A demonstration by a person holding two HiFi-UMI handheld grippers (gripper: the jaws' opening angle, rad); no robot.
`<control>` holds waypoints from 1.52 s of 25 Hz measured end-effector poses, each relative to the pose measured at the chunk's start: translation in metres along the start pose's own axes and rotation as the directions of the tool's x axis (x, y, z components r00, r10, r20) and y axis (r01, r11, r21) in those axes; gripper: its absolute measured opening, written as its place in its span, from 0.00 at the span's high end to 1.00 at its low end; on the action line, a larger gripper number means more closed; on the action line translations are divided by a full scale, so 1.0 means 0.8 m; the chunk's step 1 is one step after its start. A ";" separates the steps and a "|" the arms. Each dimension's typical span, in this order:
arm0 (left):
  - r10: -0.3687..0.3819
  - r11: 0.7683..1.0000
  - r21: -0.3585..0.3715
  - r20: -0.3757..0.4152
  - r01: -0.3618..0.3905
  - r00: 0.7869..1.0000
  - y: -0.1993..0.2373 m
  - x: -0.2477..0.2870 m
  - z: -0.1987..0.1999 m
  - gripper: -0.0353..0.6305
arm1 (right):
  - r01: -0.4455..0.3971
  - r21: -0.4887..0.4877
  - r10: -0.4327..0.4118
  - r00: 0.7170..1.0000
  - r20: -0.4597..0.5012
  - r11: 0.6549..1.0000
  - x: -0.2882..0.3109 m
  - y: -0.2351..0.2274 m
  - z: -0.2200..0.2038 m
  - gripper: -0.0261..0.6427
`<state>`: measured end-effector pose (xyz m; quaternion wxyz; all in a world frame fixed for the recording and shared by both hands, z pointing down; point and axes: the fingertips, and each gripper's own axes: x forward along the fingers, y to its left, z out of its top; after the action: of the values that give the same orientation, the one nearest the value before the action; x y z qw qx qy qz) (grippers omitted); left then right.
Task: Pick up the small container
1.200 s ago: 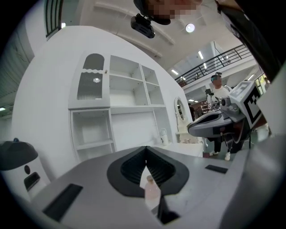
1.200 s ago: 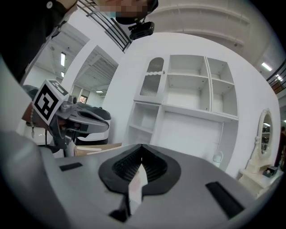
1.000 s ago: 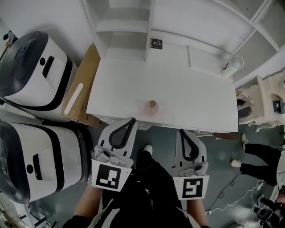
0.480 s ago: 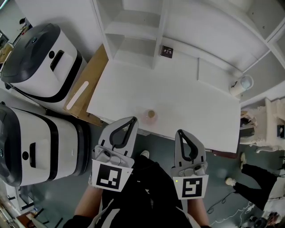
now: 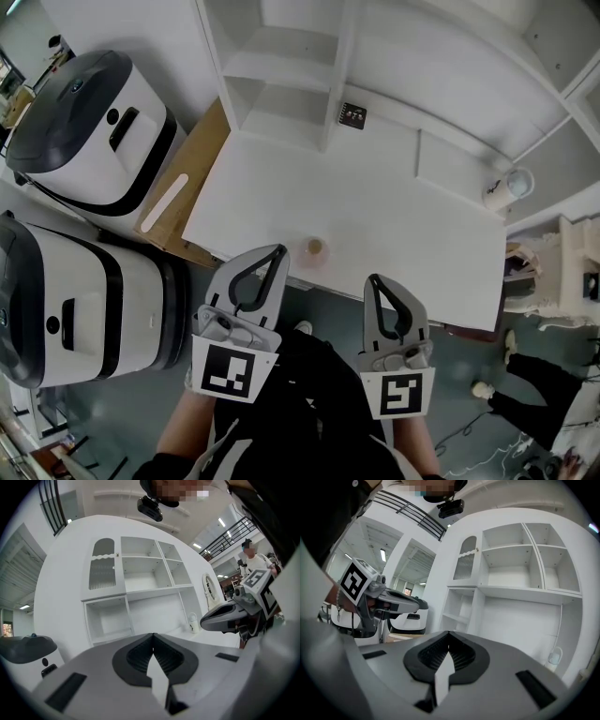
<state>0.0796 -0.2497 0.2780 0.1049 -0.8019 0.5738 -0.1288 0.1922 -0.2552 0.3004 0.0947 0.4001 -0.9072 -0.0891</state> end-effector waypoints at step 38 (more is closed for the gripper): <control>-0.075 0.997 -0.043 -0.092 0.072 0.993 0.055 0.052 -0.069 0.94 | -0.150 0.010 0.147 0.948 -0.283 0.989 0.095 0.049 -0.138 0.94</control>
<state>0.0353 -0.3045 0.3201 0.0573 -0.8175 0.5506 -0.1588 0.1408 -0.2948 0.4240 0.2321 0.3387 -0.9114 -0.0288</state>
